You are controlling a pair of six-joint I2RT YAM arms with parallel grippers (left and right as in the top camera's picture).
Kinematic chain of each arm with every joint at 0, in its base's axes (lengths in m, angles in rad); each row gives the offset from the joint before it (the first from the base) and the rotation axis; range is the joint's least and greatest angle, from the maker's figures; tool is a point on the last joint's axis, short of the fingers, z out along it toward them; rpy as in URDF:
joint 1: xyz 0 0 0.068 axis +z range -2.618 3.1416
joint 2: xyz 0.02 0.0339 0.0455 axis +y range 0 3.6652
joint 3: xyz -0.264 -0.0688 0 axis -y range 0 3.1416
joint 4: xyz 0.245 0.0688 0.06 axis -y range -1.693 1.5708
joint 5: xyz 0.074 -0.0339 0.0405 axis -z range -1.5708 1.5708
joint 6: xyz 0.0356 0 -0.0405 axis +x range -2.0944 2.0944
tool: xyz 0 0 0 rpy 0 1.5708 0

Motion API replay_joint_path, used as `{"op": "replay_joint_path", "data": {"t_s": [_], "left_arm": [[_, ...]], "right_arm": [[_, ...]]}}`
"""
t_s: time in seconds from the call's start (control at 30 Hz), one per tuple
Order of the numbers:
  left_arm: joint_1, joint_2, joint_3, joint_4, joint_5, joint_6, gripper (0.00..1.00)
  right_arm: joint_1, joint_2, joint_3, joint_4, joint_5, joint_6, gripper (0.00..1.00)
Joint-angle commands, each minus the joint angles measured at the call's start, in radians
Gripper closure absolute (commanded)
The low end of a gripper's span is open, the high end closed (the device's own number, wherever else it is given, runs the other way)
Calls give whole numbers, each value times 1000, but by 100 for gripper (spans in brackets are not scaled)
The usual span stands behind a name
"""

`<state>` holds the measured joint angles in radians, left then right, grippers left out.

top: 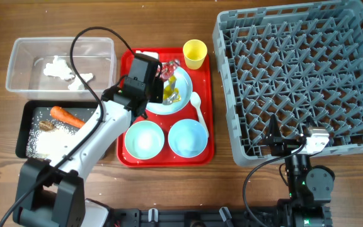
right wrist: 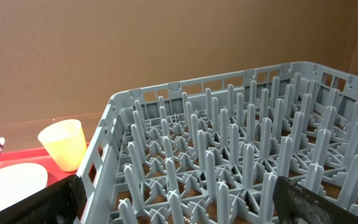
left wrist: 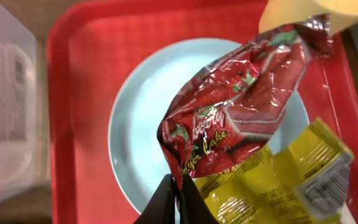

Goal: Sort waste into correct bins and load items into the dishwasher rack
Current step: 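Lift the red wrapper, carry it left and drop it into the clear bin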

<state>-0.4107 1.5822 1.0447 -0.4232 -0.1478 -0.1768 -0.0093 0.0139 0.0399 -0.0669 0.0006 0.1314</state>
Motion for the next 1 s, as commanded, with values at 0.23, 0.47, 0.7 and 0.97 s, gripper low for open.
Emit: {"op": "replay_joint_path", "data": {"t_s": [0.23, 0.47, 0.7, 0.97], "left_arm": [[-6, 191, -28, 54, -11, -32, 96], [-106, 70, -24, 100, -364, -40, 96], [-175, 54, -23, 125, -343, -41, 96], [-77, -133, -21, 198, -468, -78, 96]], "right_arm": [[4, 0, -3, 3, -9, 7, 0], [4, 2, -3, 3, -9, 6, 0], [4, 2, -3, 3, -9, 6, 0], [4, 4, -3, 3, -9, 6, 0]]}}
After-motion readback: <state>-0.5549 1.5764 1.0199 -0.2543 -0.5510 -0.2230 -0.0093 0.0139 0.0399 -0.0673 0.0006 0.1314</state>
